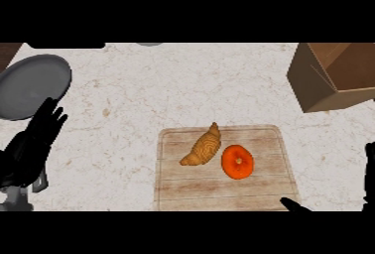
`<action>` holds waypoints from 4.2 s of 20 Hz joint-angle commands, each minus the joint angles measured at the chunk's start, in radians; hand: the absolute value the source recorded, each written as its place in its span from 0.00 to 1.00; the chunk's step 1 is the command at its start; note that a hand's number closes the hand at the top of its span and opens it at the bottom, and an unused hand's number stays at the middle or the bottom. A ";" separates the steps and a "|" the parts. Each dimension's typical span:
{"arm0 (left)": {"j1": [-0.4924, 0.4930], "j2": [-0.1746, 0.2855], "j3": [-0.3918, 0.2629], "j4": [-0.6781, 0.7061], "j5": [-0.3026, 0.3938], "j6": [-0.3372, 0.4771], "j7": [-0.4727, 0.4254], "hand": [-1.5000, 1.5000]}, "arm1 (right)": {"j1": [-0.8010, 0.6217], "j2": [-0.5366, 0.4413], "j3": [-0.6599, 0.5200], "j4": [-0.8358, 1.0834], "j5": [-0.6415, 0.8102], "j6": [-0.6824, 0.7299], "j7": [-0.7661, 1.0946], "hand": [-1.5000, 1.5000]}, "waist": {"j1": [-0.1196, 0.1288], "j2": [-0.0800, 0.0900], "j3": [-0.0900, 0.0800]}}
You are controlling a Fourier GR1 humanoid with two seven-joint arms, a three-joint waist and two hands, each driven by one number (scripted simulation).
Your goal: Pick the squash from the cutting board and place it in the cardboard box
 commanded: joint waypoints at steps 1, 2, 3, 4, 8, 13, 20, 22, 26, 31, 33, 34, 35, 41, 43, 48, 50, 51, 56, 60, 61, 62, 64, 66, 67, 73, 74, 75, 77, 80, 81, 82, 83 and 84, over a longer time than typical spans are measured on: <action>-0.012 0.018 0.004 -0.018 0.004 -0.007 0.025 0.50 | 0.072 -0.013 0.076 -0.025 0.185 0.165 0.204 0.00 | 0.023 0.008 -0.003; -0.004 0.010 -0.005 -0.032 0.005 -0.010 0.022 0.50 | 0.064 -0.016 0.088 -0.049 0.214 0.224 0.264 0.00 | 0.034 0.008 -0.002; -0.021 0.000 -0.008 -0.019 0.004 0.007 0.040 0.50 | 0.057 -0.016 0.105 -0.071 0.254 0.275 0.316 0.00 | 0.029 0.010 -0.001; -0.023 0.016 -0.008 -0.021 0.005 -0.011 0.042 0.50 | 0.034 -0.019 0.099 -0.082 0.249 0.345 0.376 0.00 | 0.041 0.014 -0.002; -0.047 0.008 -0.019 -0.029 -0.005 0.001 0.056 0.50 | -0.053 0.057 0.211 -0.115 0.324 0.562 0.603 0.00 | 0.053 0.015 0.001; -0.045 0.008 -0.009 -0.027 0.019 -0.023 0.067 0.50 | -0.272 0.126 0.298 -0.067 0.261 0.698 0.929 0.00 | 0.056 0.012 0.006; -0.024 -0.011 -0.017 -0.014 -0.006 -0.020 0.047 0.50 | -0.422 0.128 0.287 0.002 0.145 0.719 1.105 0.00 | 0.043 0.007 0.008; -0.020 0.001 0.004 -0.035 0.011 -0.019 0.068 0.50 | -0.424 0.128 0.278 0.030 0.113 0.737 1.106 0.00 | 0.042 0.006 0.008; -0.027 -0.039 -0.025 -0.028 -0.027 0.014 0.049 0.50 | -0.430 0.128 0.276 0.048 0.100 0.731 1.113 0.00 | 0.028 0.004 0.008; 0.007 -0.031 -0.006 -0.027 -0.025 -0.015 0.030 0.50 | -0.473 0.128 0.306 0.141 0.106 0.649 1.113 0.00 | 0.029 0.002 0.009; -0.001 -0.042 -0.022 -0.068 -0.033 0.014 0.074 0.50 | -0.502 0.128 0.308 0.170 0.104 0.634 1.113 0.00 | 0.029 0.002 0.010; -0.046 -0.019 0.013 -0.027 -0.012 -0.011 0.076 0.50 | -0.521 0.128 0.289 0.125 0.084 0.675 1.113 0.00 | 0.021 0.002 0.010; 0.026 -0.020 0.008 -0.089 -0.015 -0.011 0.075 0.50 | -0.541 0.128 0.289 0.166 0.086 0.633 1.113 0.00 | 0.033 0.001 0.010; -0.042 -0.003 0.045 -0.023 0.012 -0.036 0.106 0.50 | -0.603 0.128 0.279 0.207 0.099 0.689 1.108 0.00 | 0.023 0.002 0.009; 0.012 -0.034 0.004 -0.074 -0.026 -0.017 0.076 0.50 | -0.605 0.128 0.273 0.282 0.096 0.663 1.105 0.00 | 0.036 0.002 0.009; 0.020 -0.030 0.019 -0.045 -0.036 -0.038 0.049 0.50 | -0.636 0.128 0.224 0.313 0.065 0.666 1.082 0.00 | 0.028 0.002 0.010; -0.009 -0.056 0.007 -0.063 -0.049 0.017 0.088 0.50 | -0.617 0.128 0.263 0.286 0.051 0.682 1.114 0.00 | 0.021 -0.002 0.009; 0.021 -0.031 0.013 -0.073 -0.034 -0.034 0.071 0.50 | -0.646 0.128 0.229 0.337 0.047 0.648 1.114 0.00 | 0.030 0.000 0.010; -0.040 -0.051 0.002 -0.051 -0.056 0.000 0.097 0.50 | -0.680 0.128 0.189 0.358 0.029 0.694 1.114 0.00 | 0.019 0.001 0.009; -0.004 -0.051 0.017 -0.066 -0.056 -0.006 0.079 0.50 | -0.668 0.128 0.201 0.423 0.031 0.659 1.114 0.00 | 0.029 0.001 0.009; -0.012 -0.059 0.004 -0.067 -0.050 -0.013 0.093 0.50 | -0.662 0.128 0.229 0.413 0.037 0.644 1.114 0.00 | 0.025 0.000 0.009; -0.032 -0.081 -0.021 -0.082 -0.068 0.017 0.117 0.50 | -0.669 0.128 0.243 0.459 0.036 0.611 1.114 0.00 | 0.026 0.001 0.010; -0.001 -0.052 0.028 -0.057 -0.038 -0.024 0.089 0.50 | -0.609 0.128 0.255 0.393 0.040 0.625 1.113 0.00 | 0.019 -0.001 0.009; 0.002 -0.042 0.034 -0.036 -0.033 -0.056 0.071 0.50 | -0.641 0.128 0.253 0.444 0.035 0.608 1.114 0.00 | 0.023 0.001 0.010; -0.031 -0.033 0.041 -0.082 -0.029 -0.026 0.125 0.50 | -0.637 0.128 0.235 0.429 0.007 0.640 1.114 0.00 | 0.021 0.000 0.010; 0.039 -0.061 0.032 -0.045 -0.045 -0.061 0.056 0.50 | -0.649 0.128 0.216 0.510 0.006 0.611 1.096 0.00 | 0.028 0.001 0.010; -0.059 -0.029 0.068 -0.044 -0.016 -0.050 0.120 0.50 | -0.690 0.128 0.236 0.538 -0.023 0.592 1.113 0.00 | 0.027 0.002 0.010; -0.018 -0.052 0.044 -0.043 -0.055 -0.037 0.082 0.50 | -0.612 0.128 0.294 0.521 0.009 0.551 1.103 0.00 | 0.023 0.001 0.010; -0.003 -0.025 0.079 -0.034 -0.016 -0.085 0.081 0.50 | -0.612 0.128 0.231 0.490 -0.003 0.611 1.083 0.00 | 0.020 0.000 0.010; 0.029 -0.032 0.083 -0.083 -0.012 -0.079 0.092 0.50 | -0.644 0.128 0.221 0.544 0.002 0.583 1.076 0.00 | 0.028 0.000 0.010; -0.031 -0.066 0.036 -0.077 -0.068 -0.013 0.124 0.50 | -0.655 0.128 0.202 0.555 -0.018 0.599 1.052 0.00 | 0.020 0.002 0.011; 0.002 -0.047 0.071 -0.032 -0.048 -0.066 0.066 0.50 | -0.618 0.128 0.249 0.507 -0.008 0.583 1.096 0.00 | 0.019 0.000 0.010; -0.012 -0.060 0.048 -0.064 -0.045 -0.053 0.109 0.50 | -0.632 0.128 0.249 0.583 0.001 0.526 1.066 0.00 | 0.024 0.002 0.010; -0.013 -0.044 0.071 -0.070 -0.029 -0.063 0.116 0.50 | -0.631 0.128 0.245 0.520 -0.014 0.579 1.097 0.00 | 0.021 0.000 0.010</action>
